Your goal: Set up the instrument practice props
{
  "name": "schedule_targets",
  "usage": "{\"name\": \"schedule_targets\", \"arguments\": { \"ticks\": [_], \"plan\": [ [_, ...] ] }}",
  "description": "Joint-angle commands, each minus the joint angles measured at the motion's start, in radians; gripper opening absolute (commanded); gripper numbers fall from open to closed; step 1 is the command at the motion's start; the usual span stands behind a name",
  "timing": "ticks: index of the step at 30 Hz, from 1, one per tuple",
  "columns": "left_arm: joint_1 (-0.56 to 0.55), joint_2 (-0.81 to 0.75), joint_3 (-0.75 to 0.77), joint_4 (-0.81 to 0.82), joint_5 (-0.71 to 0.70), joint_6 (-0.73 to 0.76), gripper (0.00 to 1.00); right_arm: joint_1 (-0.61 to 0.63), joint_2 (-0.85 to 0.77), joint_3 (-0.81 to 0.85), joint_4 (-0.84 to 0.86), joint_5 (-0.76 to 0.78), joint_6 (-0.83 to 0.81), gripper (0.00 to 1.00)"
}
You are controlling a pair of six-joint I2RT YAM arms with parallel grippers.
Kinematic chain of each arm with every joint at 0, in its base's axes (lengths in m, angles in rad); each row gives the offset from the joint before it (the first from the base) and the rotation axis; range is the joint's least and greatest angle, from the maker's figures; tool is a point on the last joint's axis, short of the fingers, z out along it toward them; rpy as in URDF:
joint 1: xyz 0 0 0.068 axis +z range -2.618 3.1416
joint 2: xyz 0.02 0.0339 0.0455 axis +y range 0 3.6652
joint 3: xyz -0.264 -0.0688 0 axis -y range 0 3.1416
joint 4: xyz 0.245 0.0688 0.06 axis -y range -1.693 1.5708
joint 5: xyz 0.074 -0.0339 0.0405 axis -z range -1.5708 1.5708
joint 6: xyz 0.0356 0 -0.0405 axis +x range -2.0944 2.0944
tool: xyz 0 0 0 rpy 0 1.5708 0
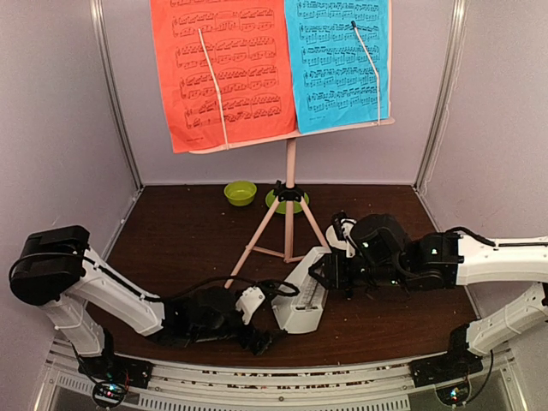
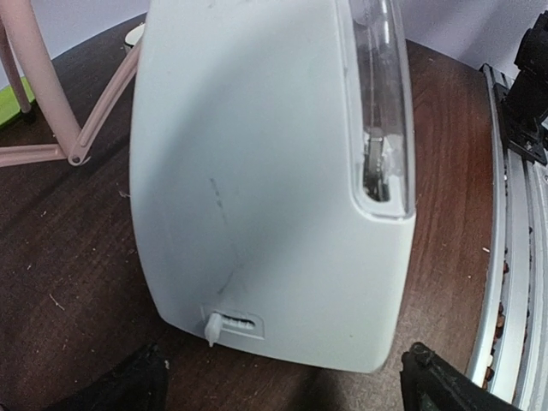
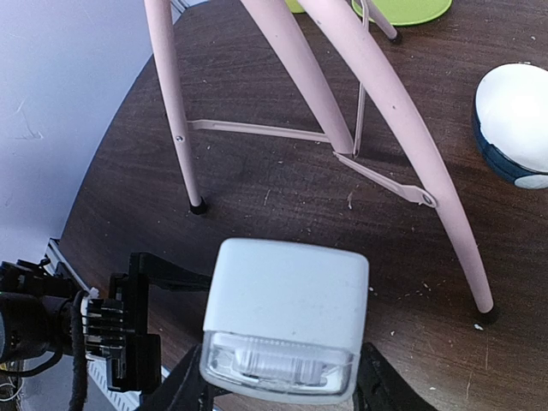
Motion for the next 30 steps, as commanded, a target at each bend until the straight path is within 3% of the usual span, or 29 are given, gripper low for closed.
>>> {"name": "schedule_targets", "arguments": {
  "ticks": [1,9,23,30],
  "plan": [
    [-0.005,0.028,0.032,0.034,-0.015,0.013,0.97,0.009,-0.019,0.013,0.105,0.008,0.000,0.00],
    [-0.013,0.060,0.081,-0.020,-0.019,0.033,0.92,0.011,-0.016,0.005,0.111,-0.015,-0.004,0.00],
    [-0.022,0.071,0.120,-0.081,-0.021,0.044,0.69,0.013,-0.023,-0.002,0.113,-0.018,-0.003,0.00],
    [-0.021,0.069,0.120,-0.085,-0.038,0.038,0.71,0.014,-0.020,0.004,0.111,-0.017,-0.007,0.00]
  ]
}}
